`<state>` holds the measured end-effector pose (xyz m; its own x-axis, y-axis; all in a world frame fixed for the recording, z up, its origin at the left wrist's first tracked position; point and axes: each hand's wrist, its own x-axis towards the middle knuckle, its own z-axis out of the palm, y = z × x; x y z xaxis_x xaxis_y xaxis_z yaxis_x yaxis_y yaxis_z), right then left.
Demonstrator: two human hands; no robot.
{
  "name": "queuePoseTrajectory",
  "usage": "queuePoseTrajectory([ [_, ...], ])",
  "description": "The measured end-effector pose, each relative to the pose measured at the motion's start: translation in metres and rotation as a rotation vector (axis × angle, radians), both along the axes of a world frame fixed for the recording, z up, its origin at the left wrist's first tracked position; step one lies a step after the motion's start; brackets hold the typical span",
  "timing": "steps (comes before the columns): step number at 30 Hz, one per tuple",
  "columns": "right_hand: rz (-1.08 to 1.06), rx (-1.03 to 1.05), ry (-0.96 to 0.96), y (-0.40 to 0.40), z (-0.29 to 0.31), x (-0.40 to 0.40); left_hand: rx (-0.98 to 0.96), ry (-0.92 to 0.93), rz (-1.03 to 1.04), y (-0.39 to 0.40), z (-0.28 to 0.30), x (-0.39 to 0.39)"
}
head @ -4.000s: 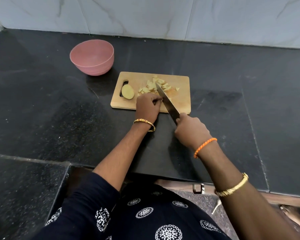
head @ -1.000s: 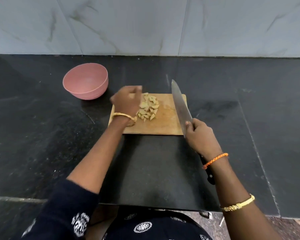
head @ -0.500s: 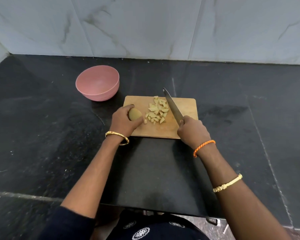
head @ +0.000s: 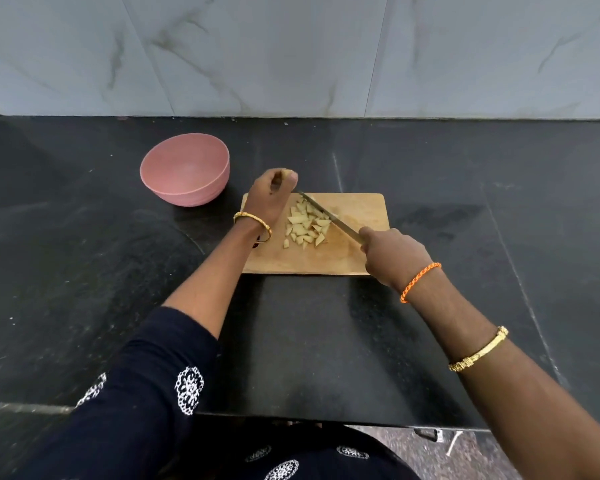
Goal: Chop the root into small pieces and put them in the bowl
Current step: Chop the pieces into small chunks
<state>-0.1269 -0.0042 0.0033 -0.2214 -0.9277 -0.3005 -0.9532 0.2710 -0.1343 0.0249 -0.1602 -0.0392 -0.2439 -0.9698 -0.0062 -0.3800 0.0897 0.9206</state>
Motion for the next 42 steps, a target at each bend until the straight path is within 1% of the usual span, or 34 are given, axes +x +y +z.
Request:
queuePoseTrajectory([
  [3,0.0,0.014,-0.009,0.004,0.001,0.002,0.105,0.199,-0.008,-0.003,-0.002,-0.01],
  [5,0.001,0.014,-0.016,0.01,0.001,0.003,0.123,0.275,0.01,0.001,-0.003,-0.01],
  [7,-0.009,-0.004,-0.021,0.016,0.001,0.005,0.083,0.297,0.012,0.006,-0.01,-0.003],
  [9,-0.042,-0.034,-0.052,0.022,-0.002,0.008,0.022,0.276,0.016,0.008,-0.019,0.007],
  [13,-0.132,-0.082,-0.144,0.029,-0.011,0.012,-0.004,0.369,0.078,0.01,-0.019,0.013],
  [15,-0.205,-0.122,-0.176,0.032,-0.013,0.011,-0.031,0.365,0.1,0.011,-0.015,0.015],
  [17,-0.257,-0.113,-0.201,0.034,-0.014,0.012,-0.057,0.354,0.115,0.012,-0.014,0.016],
  [21,-0.287,-0.077,-0.223,0.033,-0.013,0.022,-0.064,0.35,0.122,0.016,-0.018,0.019],
  [29,-0.262,-0.054,-0.246,0.025,-0.007,0.06,-0.053,0.367,0.158,0.026,-0.022,0.021],
  [35,-0.224,-0.066,-0.202,0.026,-0.006,0.069,-0.067,0.392,0.133,0.033,-0.016,0.022],
  [39,-0.208,-0.132,-0.139,0.038,-0.008,0.068,-0.022,0.402,0.25,0.04,-0.01,0.02],
  [40,-0.226,-0.145,-0.138,0.04,-0.009,0.066,-0.002,0.393,0.27,0.042,-0.007,0.02],
  [42,-0.297,-0.175,-0.172,0.046,-0.012,0.058,-0.006,0.281,0.278,0.046,-0.001,0.019],
])
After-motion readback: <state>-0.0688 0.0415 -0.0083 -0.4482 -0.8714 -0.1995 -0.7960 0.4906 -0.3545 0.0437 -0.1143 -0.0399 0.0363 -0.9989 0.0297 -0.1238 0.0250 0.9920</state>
